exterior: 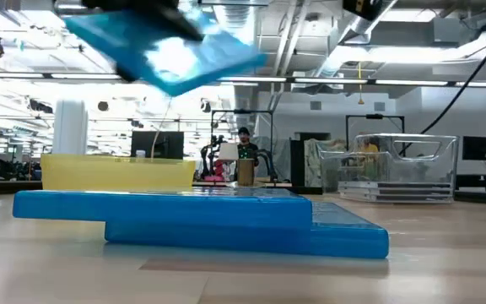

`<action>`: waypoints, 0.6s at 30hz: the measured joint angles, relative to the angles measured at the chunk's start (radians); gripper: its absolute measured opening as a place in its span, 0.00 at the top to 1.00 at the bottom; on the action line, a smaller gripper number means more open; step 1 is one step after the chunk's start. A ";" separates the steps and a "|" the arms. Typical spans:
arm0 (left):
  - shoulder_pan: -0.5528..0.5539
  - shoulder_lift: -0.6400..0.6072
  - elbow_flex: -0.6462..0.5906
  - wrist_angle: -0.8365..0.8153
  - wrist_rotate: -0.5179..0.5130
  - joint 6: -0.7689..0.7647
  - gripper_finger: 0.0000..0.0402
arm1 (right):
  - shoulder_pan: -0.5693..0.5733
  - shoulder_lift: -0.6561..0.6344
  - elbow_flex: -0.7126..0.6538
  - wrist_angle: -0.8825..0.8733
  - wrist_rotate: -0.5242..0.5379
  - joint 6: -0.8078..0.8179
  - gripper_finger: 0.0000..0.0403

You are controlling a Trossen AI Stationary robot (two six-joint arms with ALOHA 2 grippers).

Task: Pick & place jewel cases by type
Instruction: Put the blue CD case into the yellow bin

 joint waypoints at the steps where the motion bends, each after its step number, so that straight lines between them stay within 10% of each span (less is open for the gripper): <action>1: 0.003 -0.013 0.012 0.001 -0.018 0.068 1.00 | -0.001 -0.006 -0.001 -0.013 0.006 0.000 1.00; 18: 0.027 -0.169 0.313 -0.155 -0.385 1.010 1.00 | -0.052 0.013 -0.002 -0.031 0.056 -0.003 1.00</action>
